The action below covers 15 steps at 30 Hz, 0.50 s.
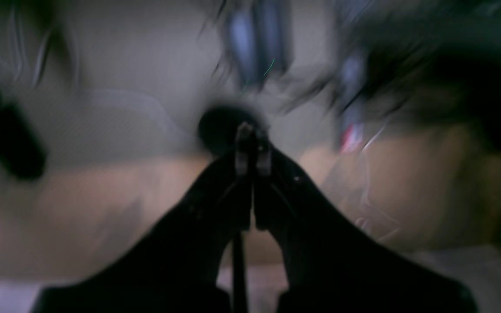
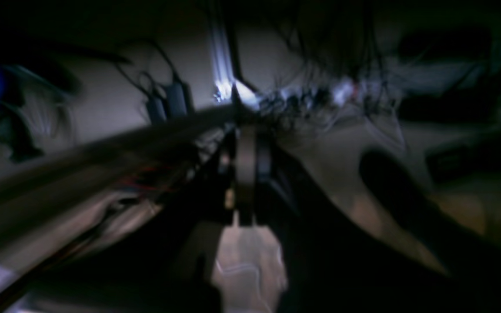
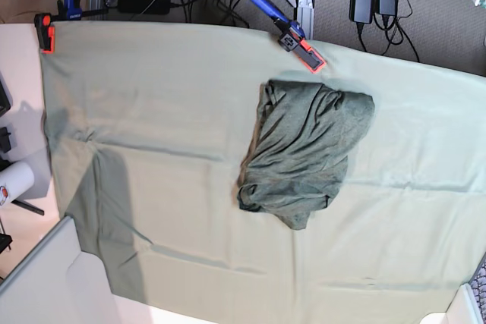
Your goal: Fold the T-shirt properly
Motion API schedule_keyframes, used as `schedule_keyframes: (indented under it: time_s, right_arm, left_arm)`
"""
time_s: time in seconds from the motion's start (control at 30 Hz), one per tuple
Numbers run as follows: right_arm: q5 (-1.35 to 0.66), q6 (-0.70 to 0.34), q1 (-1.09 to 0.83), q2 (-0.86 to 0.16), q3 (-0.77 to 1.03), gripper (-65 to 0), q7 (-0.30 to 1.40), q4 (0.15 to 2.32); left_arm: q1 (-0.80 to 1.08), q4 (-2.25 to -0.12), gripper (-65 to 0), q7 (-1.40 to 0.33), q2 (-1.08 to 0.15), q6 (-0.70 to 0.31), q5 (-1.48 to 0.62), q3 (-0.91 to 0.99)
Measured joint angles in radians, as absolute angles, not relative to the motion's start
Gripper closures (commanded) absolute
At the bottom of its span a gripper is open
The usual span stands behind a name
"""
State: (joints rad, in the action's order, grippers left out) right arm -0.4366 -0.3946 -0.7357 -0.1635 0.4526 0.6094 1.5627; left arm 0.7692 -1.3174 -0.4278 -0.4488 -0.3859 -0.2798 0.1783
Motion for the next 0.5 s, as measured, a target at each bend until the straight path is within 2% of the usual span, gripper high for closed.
schedule_keyframes:
  time_s: [0.17,0.27,0.5]
  right_arm:
    - [-0.348,-0.384,-0.520,-0.257,0.354,0.0,0.581,1.148]
    - [-0.336,-0.379,-0.375,-0.297,0.293,0.0,0.575,0.946]
    - [-0.294,-0.328,-0.170,-0.298,0.149,0.0,0.631,0.750]
  left_arm:
    - [0.576,-1.073,0.0,-0.471,-0.431,-0.321,-0.202,-0.035]
    - [0.443,-0.878,0.0,-0.530,-0.388,-0.316,-0.182,-0.130]
    - [0.189,-0.500,0.0,-0.548,-0.284,-0.313,-0.133,-0.194]
